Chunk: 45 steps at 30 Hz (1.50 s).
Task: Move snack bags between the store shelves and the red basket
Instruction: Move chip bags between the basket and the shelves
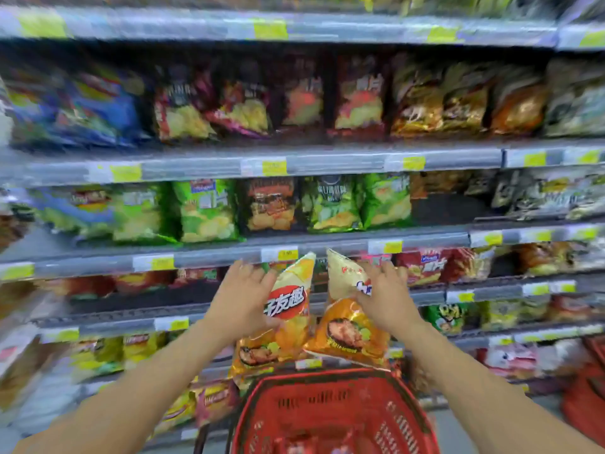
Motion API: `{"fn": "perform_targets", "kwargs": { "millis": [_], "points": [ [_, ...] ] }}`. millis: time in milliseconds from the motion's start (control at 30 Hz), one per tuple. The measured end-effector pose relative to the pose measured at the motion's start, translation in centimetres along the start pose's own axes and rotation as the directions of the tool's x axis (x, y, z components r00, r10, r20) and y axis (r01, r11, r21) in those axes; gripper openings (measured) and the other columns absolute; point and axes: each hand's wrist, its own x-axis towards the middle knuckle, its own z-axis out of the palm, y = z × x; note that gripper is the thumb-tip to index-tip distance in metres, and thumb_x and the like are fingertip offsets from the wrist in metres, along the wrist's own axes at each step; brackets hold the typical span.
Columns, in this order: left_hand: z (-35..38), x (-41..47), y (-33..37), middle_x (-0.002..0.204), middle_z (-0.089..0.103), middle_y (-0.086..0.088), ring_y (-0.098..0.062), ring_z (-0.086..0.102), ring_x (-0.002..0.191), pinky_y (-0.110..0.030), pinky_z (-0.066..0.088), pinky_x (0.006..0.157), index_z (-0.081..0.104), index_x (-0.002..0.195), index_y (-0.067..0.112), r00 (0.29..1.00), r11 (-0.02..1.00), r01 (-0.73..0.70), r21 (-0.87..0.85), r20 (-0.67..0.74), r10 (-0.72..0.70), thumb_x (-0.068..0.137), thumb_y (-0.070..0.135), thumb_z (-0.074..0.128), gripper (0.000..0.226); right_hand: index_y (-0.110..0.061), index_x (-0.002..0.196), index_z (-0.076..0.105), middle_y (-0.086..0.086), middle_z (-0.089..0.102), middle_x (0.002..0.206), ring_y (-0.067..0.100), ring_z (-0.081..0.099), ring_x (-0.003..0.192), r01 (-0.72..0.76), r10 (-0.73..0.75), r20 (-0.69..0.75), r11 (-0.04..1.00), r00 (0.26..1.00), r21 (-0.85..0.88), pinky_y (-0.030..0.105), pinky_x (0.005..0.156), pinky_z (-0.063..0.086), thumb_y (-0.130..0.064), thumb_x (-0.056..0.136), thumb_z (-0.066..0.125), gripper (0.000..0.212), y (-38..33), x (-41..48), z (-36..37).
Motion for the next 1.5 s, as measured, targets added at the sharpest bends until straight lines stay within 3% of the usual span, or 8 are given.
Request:
{"fn": "perform_targets", "kwargs": {
  "millis": [133, 300, 567, 667, 867, 1167, 1500],
  "points": [
    [-8.3, 0.0, -1.9, 0.077, 0.066, -0.002, -0.026, 0.061, 0.073, -0.043, 0.049, 0.08, 0.064, 0.105, 0.012, 0.994, 1.0, 0.008, 0.022, -0.108, -0.005, 0.041, 0.081, 0.072, 0.095, -0.019, 0.131, 0.048, 0.011, 0.048, 0.122, 0.035, 0.039, 0.114, 0.059, -0.063, -0.129, 0.998, 0.99, -0.039, 0.042, 0.094, 0.035, -0.057, 0.085, 0.06, 0.062, -2.9, -0.6, -7.6],
    [-15.9, -0.8, -2.6, 0.086, 0.067, -0.003, -0.026, 0.061, 0.082, -0.045, 0.046, 0.088, 0.06, 0.113, 0.013, 0.975, 0.999, 0.006, 0.033, -0.224, 0.001, 0.049, 0.082, 0.069, 0.095, -0.018, 0.133, 0.047, 0.013, 0.045, 0.126, 0.036, 0.032, 0.122, 0.066, -0.068, -0.222, 0.998, 0.973, -0.015, 0.046, 0.098, 0.038, -0.054, 0.085, 0.06, 0.061, -5.9, -2.2, -15.7],
    [-22.6, -0.8, -2.6, 0.087, 0.068, -0.004, -0.029, 0.063, 0.083, -0.053, 0.045, 0.094, 0.062, 0.113, 0.009, 0.945, 0.993, -0.029, 0.114, -0.322, 0.065, 0.052, 0.083, 0.059, 0.095, -0.02, 0.133, 0.045, 0.011, 0.042, 0.124, 0.033, 0.034, 0.12, 0.101, -0.102, -0.327, 0.995, 0.94, -0.02, 0.046, 0.093, 0.04, -0.055, 0.087, 0.059, 0.06, -7.3, -3.4, -22.9],
    [-24.4, 0.4, -2.1, 0.087, 0.066, -0.004, -0.028, 0.059, 0.083, -0.049, 0.044, 0.093, 0.059, 0.114, 0.01, 0.938, 0.996, -0.03, 0.082, -0.343, 0.057, 0.053, 0.081, 0.063, 0.094, -0.019, 0.133, 0.046, 0.011, 0.043, 0.122, 0.033, 0.034, 0.117, 0.116, -0.115, -0.368, 0.993, 0.923, -0.021, 0.045, 0.093, 0.039, -0.055, 0.086, 0.059, 0.061, -6.2, -2.8, -24.4],
    [-25.6, 6.8, 0.0, 0.097, 0.065, -0.003, -0.026, 0.057, 0.088, -0.042, 0.038, 0.091, 0.054, 0.119, 0.012, 0.942, 1.0, -0.001, 0.004, -0.336, 0.002, 0.053, 0.09, 0.046, 0.103, -0.018, 0.137, 0.043, 0.014, 0.04, 0.128, 0.037, 0.031, 0.119, 0.094, -0.079, -0.385, 0.995, 0.919, 0.021, 0.045, 0.097, 0.034, -0.053, 0.086, 0.061, 0.065, -1.0, 1.9, -26.9],
    [-24.5, 23.2, 7.0, 0.088, 0.062, -0.001, -0.024, 0.052, 0.079, -0.038, 0.04, 0.078, 0.054, 0.117, 0.014, 0.949, 0.997, 0.003, -0.075, -0.313, -0.027, 0.052, 0.083, 0.065, 0.095, -0.018, 0.119, 0.054, 0.016, 0.046, 0.117, 0.036, 0.035, 0.114, 0.053, -0.01, -0.333, 0.991, 0.943, 0.122, 0.038, 0.082, 0.032, -0.054, 0.08, 0.066, 0.055, 12.4, 13.7, -30.6],
    [-21.7, 38.2, 14.6, 0.09, 0.057, 0.001, -0.023, 0.055, 0.089, -0.033, 0.037, 0.074, 0.049, 0.127, 0.014, 0.956, 0.962, 0.148, -0.232, -0.216, -0.199, 0.053, 0.078, 0.07, 0.1, -0.015, 0.128, 0.05, 0.019, 0.045, 0.118, 0.037, 0.036, 0.118, 0.081, -0.016, -0.261, 0.967, 0.965, 0.24, 0.035, 0.094, 0.029, -0.044, 0.082, 0.069, 0.058, 24.5, 24.8, -34.0]
  ]
}}
